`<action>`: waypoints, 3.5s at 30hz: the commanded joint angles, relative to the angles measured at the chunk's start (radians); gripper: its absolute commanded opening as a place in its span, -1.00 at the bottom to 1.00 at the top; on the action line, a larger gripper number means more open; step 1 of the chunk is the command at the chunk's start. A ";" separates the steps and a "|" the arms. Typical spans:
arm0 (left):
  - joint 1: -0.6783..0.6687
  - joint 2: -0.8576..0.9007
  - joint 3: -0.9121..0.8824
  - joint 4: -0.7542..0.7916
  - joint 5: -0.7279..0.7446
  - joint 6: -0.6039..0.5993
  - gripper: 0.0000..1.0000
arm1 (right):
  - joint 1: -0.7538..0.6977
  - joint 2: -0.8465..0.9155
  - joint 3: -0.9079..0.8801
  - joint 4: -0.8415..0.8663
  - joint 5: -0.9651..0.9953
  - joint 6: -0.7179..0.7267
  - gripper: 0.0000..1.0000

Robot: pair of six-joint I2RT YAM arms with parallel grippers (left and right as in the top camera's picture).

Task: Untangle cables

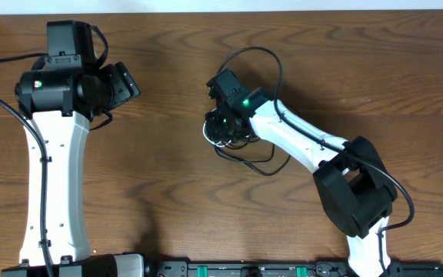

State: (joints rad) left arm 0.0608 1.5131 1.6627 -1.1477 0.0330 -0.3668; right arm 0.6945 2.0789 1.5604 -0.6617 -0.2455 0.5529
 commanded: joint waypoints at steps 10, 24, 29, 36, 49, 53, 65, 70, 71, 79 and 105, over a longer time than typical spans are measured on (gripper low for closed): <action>-0.040 0.054 -0.029 0.012 0.200 0.106 0.58 | -0.090 -0.169 0.065 -0.040 -0.011 -0.128 -0.98; -0.211 0.149 -0.029 0.171 0.607 0.388 0.58 | -0.335 -0.410 0.082 -0.235 -0.338 -0.254 -0.98; -0.233 0.150 -0.029 0.229 0.668 0.393 0.58 | -0.380 -0.408 0.082 -0.278 -0.420 -0.300 -0.98; -0.274 0.152 -0.029 0.245 0.763 0.457 0.57 | -0.388 -0.408 0.082 -0.278 -0.459 -0.300 -0.98; -0.370 0.260 -0.029 0.335 0.831 0.463 0.58 | -0.387 -0.408 0.081 -0.297 -0.464 -0.308 -0.98; -0.388 0.306 -0.029 0.352 0.831 0.463 0.25 | -0.387 -0.408 0.081 -0.298 -0.464 -0.308 -0.98; -0.325 0.280 -0.028 0.434 0.774 0.435 -0.85 | -0.387 -0.408 0.073 -0.413 -0.229 -0.307 -0.98; -0.290 0.208 -0.028 0.496 0.755 0.364 -0.85 | -0.387 -0.407 0.021 -0.423 -0.144 -0.280 -0.98; -0.287 0.191 -0.028 0.499 0.755 0.360 -0.85 | -0.387 -0.407 0.005 -0.416 -0.128 -0.267 -0.98; -0.286 0.073 -0.028 0.499 0.756 0.319 -0.85 | -0.388 -0.407 -0.169 -0.301 -0.031 -0.164 -0.98; -0.286 -0.043 -0.028 0.444 0.518 0.278 -0.85 | -0.393 -0.404 -0.378 -0.193 0.329 -0.060 -0.97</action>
State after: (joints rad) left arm -0.2298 1.4837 1.6344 -0.6952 0.6220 -0.0715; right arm 0.3042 1.6779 1.1980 -0.8627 0.0509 0.4725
